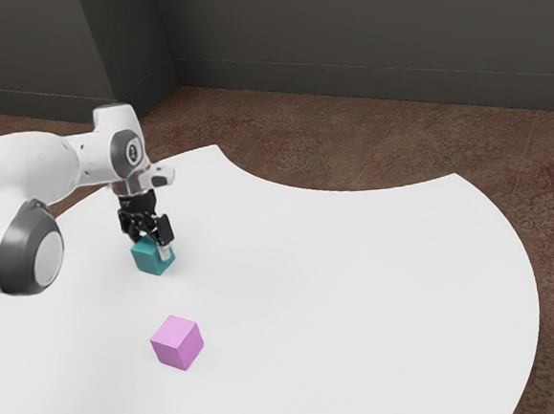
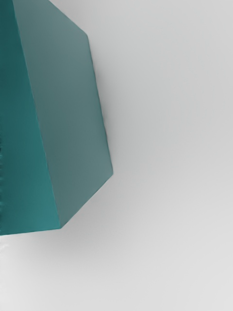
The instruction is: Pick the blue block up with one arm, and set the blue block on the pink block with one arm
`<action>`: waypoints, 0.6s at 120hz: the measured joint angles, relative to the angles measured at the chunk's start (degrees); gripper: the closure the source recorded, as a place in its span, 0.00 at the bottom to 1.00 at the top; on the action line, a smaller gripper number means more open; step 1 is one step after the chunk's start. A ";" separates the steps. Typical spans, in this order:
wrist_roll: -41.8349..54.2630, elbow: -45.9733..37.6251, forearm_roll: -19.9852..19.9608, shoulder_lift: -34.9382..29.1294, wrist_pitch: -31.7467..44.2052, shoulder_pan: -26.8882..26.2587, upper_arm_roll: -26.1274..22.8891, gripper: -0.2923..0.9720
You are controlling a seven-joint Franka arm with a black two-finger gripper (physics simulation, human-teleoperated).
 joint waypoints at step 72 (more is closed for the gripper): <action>-1.05 4.18 -0.11 2.49 -3.57 0.56 0.26 0.25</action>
